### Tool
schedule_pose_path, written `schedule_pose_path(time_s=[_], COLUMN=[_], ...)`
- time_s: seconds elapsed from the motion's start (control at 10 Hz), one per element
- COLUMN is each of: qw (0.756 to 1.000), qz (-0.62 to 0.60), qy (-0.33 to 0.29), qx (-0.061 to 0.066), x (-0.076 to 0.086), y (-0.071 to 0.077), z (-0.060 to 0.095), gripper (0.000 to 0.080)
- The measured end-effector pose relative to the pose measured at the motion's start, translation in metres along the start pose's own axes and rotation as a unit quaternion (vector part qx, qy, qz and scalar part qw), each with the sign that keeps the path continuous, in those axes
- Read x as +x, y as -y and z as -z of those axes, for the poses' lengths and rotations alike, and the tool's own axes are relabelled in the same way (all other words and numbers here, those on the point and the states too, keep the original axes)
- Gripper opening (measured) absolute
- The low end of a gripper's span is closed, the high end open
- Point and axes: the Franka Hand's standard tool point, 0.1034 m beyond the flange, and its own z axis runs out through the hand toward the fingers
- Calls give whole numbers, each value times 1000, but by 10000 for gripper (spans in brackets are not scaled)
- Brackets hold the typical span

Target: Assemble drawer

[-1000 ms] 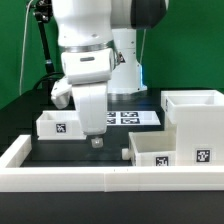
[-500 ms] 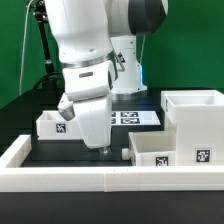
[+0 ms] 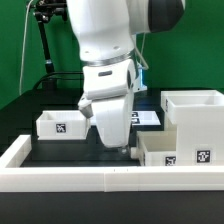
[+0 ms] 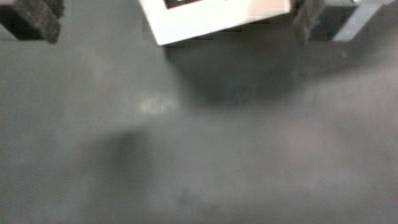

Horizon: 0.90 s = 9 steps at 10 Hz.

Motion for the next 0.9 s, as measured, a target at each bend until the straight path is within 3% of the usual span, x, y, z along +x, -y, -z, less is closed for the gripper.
schedule_pose_path(time_s=[0.4, 0.9], qw=[1000, 1000], qz=[-18, -2], qy=[-6, -6], qx=[2, 4], x=[27, 38], y=[1, 3], z=[-1, 0], gripper=[649, 649])
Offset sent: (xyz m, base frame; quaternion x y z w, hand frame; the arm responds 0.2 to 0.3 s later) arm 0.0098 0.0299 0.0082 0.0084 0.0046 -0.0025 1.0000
